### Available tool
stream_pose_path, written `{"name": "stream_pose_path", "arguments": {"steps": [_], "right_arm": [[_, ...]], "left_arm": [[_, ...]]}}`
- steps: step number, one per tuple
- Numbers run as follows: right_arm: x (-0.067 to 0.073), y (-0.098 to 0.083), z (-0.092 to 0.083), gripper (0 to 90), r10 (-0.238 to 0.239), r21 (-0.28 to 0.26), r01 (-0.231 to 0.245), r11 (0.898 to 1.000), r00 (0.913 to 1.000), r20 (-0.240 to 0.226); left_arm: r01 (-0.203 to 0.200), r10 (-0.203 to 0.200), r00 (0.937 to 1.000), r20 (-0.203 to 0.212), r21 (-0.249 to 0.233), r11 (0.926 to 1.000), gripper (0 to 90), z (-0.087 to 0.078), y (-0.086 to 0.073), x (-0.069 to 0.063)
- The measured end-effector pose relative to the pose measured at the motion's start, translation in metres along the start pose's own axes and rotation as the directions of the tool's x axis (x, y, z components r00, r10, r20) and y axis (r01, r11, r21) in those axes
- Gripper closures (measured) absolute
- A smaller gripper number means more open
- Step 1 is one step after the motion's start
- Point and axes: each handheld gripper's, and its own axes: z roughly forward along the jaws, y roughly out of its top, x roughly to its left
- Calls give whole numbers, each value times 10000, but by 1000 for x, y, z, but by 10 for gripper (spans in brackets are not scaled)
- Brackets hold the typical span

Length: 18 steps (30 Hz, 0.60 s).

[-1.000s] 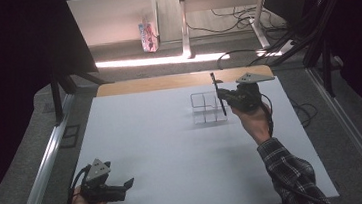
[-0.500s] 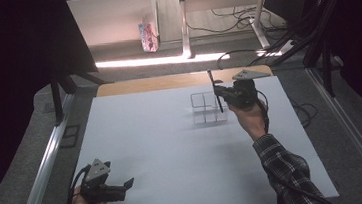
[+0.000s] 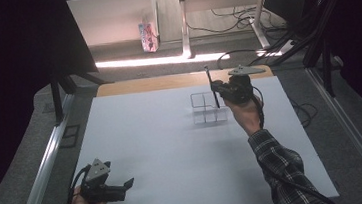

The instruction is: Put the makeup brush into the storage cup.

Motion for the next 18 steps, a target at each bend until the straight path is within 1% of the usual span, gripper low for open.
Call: {"name": "stream_pose_path", "arguments": {"steps": [5, 11, 18], "right_arm": [[-1, 4, 4, 840, 61, -86, -61, 9999, 10000, -14], [-2, 7, 10, 840, 4, -67, -3, 10000, 10000, 85], [-4, 12, 16, 840, -33, -169, 35, 9999, 9999, 166]], "left_arm": [[-4, 4, 10000, 18, 2, 10000, 10, 0, 0, 0], [4, -4, 10000, 33, -22, 10000, 9, 0, 0, 0], [42, -42, 10000, 7, -59, 10000, 8, -1, 0, 1]]}}
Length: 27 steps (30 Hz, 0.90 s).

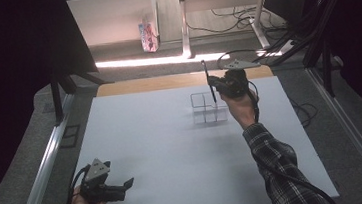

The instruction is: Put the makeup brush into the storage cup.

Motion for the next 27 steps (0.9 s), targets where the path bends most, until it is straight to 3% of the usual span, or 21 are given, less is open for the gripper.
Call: {"name": "stream_pose_path", "arguments": {"steps": [14, 27], "right_arm": [[-4, 3, 11, 840, -9, -46, 10, 10000, 9999, 156], [-4, -11, 22, 839, -53, 198, 49, 9998, 9998, 194]], "left_arm": [[-31, 31, 10000, 44, -10, 10000, 8, 0, 0, 0], [-39, 39, 10000, 50, -21, 10000, 8, 0, 0, 0]]}}
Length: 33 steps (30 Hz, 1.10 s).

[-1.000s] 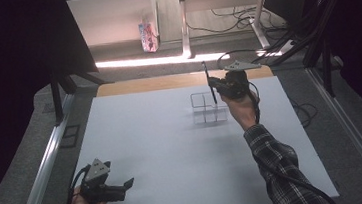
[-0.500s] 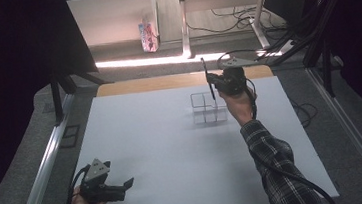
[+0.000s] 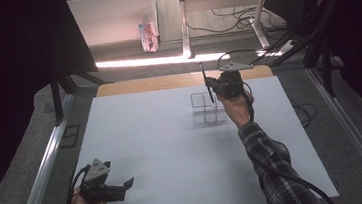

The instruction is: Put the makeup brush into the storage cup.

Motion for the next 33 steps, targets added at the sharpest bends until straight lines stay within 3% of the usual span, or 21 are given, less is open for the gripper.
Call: {"name": "stream_pose_path", "arguments": {"steps": [33], "right_arm": [[-2, -37, 11, 840, 229, 564, -230, 9981, 9997, 32]], "left_arm": [[-18, 18, 10000, 27, 19, 10000, 8, 0, 0, -1]]}}
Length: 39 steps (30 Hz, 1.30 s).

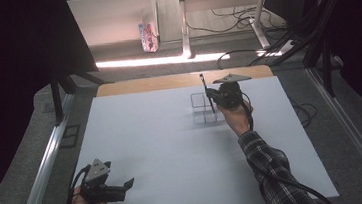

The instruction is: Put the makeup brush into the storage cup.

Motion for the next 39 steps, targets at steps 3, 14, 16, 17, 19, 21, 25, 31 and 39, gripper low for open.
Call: {"name": "stream_pose_path", "arguments": {"steps": [3, 14, 16, 17, 19, 21, 25, 31, 39], "right_arm": [[-1, -4, 0, 839, 21, 58, -21, 10000, 10000, 22], [-3, -13, 3, 838, 105, 340, -109, 9994, 9999, 117], [-2, -14, 3, 837, 91, 392, -96, 9992, 9999, 126], [-2, -14, 4, 833, 90, 402, -96, 9991, 9998, 153], [-2, -15, 4, 829, 88, 387, -96, 9992, 9997, 223], [-2, -14, 2, 801, 116, 336, -123, 9994, 9997, 234], [-1, -10, -1, 651, 256, 170, -259, 9995, 9996, 137], [0, -4, -3, 451, 338, 212, -338, 9992, 9994, 22], [1, 0, -2, 305, 251, 337, -246, 9991, 9996, -147]], "left_arm": [[-7, 7, 10000, 5, 2, 10000, 8, 0, 0, 0], [-24, 24, 10000, -4, 8, 10000, 8, 0, 0, 0], [-51, 51, 10000, -16, 32, 10000, 8, 0, 0, 0], [-59, 59, 10000, -14, 34, 10000, 8, 0, 0, 0], [-51, 51, 10000, -7, 23, 10000, 8, 0, 0, 0], [-62, 62, 10000, -15, 39, 10000, 8, 0, 0, 0], [-75, 75, 10000, -10, 47, 10000, 8, 0, 0, 0], [-90, 90, 10000, -20, 66, 9999, 8, 1, 0, -1], [-86, 86, 10000, -18, 67, 9999, 8, 1, 0, -1]]}}
